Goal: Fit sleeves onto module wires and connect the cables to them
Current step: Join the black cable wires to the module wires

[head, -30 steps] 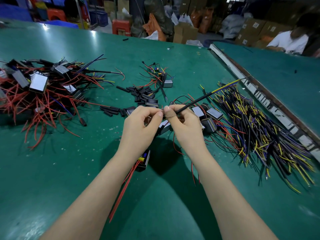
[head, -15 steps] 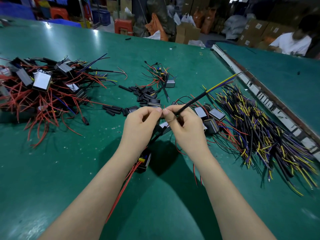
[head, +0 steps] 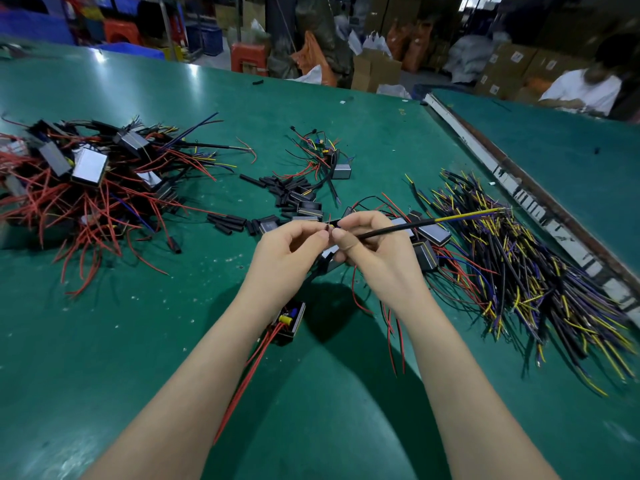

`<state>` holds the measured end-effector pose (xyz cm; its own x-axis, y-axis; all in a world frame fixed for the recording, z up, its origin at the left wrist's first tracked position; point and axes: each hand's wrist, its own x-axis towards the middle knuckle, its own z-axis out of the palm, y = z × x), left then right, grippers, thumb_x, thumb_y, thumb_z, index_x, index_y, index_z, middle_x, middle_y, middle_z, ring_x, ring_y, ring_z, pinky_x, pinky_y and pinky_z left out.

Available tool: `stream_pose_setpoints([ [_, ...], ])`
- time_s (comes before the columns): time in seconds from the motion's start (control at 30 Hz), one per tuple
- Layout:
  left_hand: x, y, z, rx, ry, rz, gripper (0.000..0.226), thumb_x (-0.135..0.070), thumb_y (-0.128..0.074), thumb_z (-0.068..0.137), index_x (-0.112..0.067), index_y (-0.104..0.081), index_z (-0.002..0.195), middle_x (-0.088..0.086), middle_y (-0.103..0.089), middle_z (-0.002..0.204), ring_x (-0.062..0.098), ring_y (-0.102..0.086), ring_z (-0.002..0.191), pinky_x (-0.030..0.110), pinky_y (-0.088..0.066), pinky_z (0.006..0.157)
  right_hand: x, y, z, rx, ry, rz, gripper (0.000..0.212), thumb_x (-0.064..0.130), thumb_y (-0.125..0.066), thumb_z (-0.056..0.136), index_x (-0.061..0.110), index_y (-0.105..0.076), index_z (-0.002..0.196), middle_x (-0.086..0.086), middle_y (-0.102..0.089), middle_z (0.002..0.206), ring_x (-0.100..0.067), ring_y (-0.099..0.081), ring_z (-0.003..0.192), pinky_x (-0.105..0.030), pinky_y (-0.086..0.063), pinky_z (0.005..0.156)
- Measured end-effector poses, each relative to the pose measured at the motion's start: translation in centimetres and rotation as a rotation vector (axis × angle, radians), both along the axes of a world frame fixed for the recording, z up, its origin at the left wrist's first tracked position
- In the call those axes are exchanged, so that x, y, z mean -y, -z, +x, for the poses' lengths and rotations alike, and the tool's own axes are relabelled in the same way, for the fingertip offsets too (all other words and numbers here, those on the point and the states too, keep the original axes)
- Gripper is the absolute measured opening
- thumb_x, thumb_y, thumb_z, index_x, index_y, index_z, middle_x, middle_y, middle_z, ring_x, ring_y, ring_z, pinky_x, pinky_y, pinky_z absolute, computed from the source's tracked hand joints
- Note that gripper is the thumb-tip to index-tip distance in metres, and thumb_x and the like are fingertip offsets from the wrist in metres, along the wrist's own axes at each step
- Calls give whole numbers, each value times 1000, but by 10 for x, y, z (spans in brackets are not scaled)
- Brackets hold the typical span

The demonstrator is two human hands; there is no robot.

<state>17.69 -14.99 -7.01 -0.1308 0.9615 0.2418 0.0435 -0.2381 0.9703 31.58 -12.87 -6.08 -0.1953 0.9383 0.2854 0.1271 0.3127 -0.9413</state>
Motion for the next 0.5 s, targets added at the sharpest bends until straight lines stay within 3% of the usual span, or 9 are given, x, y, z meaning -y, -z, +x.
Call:
stream_pose_setpoints([
  [0.27, 0, -1, 0, 71, 23, 6, 18, -3, -63, 86, -20, -65, 83, -5, -68, 75, 10, -61, 76, 20, -48, 75, -1, 0, -4, -177, 41, -99, 8, 10, -58, 94, 13, -53, 89, -1, -69, 76, -7, -59, 53, -12, -44, 53],
  [0.5, 2, -3, -1, 111, 37, 26, 18, -2, -63, 87, -19, -65, 82, 4, -64, 78, 14, -57, 78, 21, -46, 75, 1, 1, -6, -175, 33, -106, 10, 12, -51, 98, 16, -49, 90, 7, -70, 70, -5, -54, 46, -11, -40, 49],
])
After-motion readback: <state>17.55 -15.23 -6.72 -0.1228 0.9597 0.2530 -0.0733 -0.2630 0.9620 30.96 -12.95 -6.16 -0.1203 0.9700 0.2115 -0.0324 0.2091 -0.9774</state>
